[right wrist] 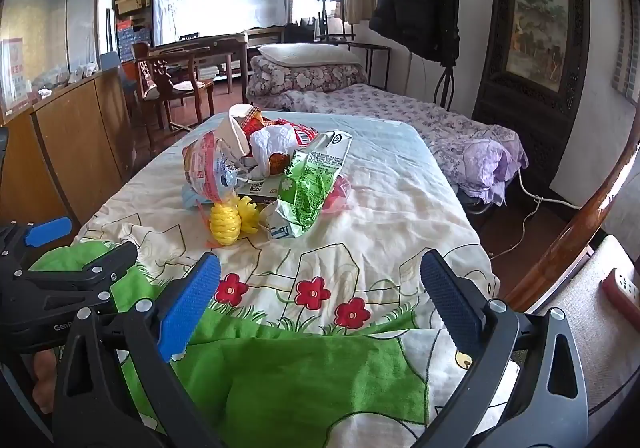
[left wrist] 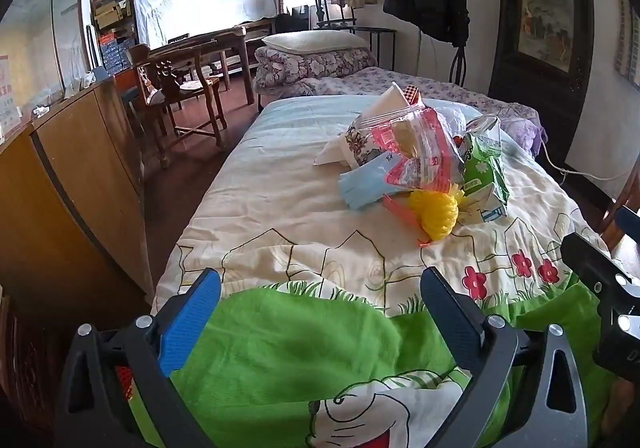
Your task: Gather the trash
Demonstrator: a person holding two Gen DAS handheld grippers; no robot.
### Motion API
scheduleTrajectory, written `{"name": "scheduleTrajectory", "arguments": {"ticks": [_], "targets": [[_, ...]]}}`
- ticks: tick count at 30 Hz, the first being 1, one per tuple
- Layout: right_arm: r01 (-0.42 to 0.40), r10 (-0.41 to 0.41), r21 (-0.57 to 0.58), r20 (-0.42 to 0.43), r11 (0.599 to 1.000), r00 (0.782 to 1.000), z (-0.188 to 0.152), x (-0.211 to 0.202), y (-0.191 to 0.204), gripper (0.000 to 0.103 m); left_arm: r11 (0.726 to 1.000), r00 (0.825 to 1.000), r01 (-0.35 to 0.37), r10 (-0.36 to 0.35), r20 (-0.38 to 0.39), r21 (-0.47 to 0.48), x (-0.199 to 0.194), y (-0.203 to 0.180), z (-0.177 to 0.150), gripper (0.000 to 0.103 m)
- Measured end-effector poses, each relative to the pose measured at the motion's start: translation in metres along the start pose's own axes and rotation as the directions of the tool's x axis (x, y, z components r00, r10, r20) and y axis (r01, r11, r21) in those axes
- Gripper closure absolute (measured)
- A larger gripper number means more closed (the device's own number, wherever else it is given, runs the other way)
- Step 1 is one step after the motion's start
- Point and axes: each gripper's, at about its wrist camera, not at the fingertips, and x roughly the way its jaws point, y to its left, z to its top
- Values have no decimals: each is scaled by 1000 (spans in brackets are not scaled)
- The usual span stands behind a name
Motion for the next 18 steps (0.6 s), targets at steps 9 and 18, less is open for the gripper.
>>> {"name": "scheduleTrajectory", "arguments": {"ticks": [9,18], "targets": [[-1,1,1,0,1000,1000,0,1,-1,7,1000,1000,-2,2,0,3,1,-2,0,5],[-1,1,1,0,1000,1000,0,1,-1,7,1000,1000,-1,1,0,2,1,-2,0,5]]}}
